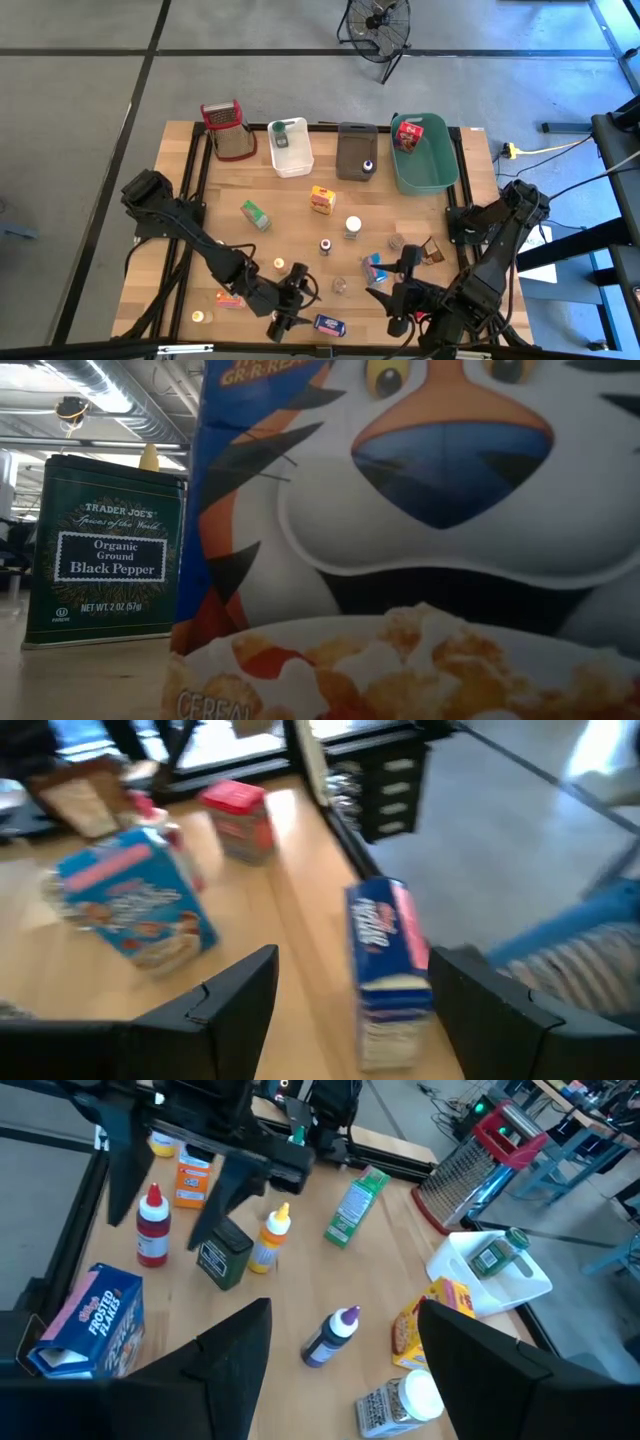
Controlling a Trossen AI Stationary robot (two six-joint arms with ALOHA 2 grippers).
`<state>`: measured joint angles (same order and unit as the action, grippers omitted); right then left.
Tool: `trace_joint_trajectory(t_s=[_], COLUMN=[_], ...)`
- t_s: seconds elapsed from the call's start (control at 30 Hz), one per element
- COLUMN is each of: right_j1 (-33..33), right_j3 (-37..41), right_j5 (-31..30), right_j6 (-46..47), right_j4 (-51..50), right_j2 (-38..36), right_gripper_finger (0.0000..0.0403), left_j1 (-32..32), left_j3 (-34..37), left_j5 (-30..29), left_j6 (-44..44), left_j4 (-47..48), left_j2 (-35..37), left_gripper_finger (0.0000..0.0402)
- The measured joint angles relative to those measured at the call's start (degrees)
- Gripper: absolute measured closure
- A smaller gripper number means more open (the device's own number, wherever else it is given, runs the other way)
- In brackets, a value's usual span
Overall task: Pick & Place Kitchen Items
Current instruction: Put the blue cereal box into the green bin
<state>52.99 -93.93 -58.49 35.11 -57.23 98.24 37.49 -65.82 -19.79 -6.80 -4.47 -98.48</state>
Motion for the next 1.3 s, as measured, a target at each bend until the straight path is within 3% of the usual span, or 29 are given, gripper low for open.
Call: trace_joint_trajectory(t_s=[0.33, 0.47, 0.93, 1.3], right_j1=[0.0, 0.0, 0.0, -0.1], right_j3=[0.0, 0.0, 0.4, 2.2], right_j5=[0.2, 0.2, 0.6, 0.2], right_j6=[0.0, 0.0, 0.0, -1.1], right_j4=[1.2, 1.5, 2.2, 3.3], right_j2=[0.4, 0.4, 0.4, 0.4], right_gripper_finger=[0.0149, 0.0149, 0.0149, 0.0149], left_j1=[0.7, 0.7, 0.7, 0.7], left_j3=[0.0, 0.0, 0.0, 0.0], left_j5=[0.4, 3.3, 2.9, 1.9], left_j6=[-1.9, -1.6, -1.5, -1.6], left_j4=[0.4, 2.0, 1.7, 1.7], left_j2=[0.0, 0.0, 0.0, -0.1], left_gripper_finger=[0.0148, 0.0146, 0.0069, 0.0064])
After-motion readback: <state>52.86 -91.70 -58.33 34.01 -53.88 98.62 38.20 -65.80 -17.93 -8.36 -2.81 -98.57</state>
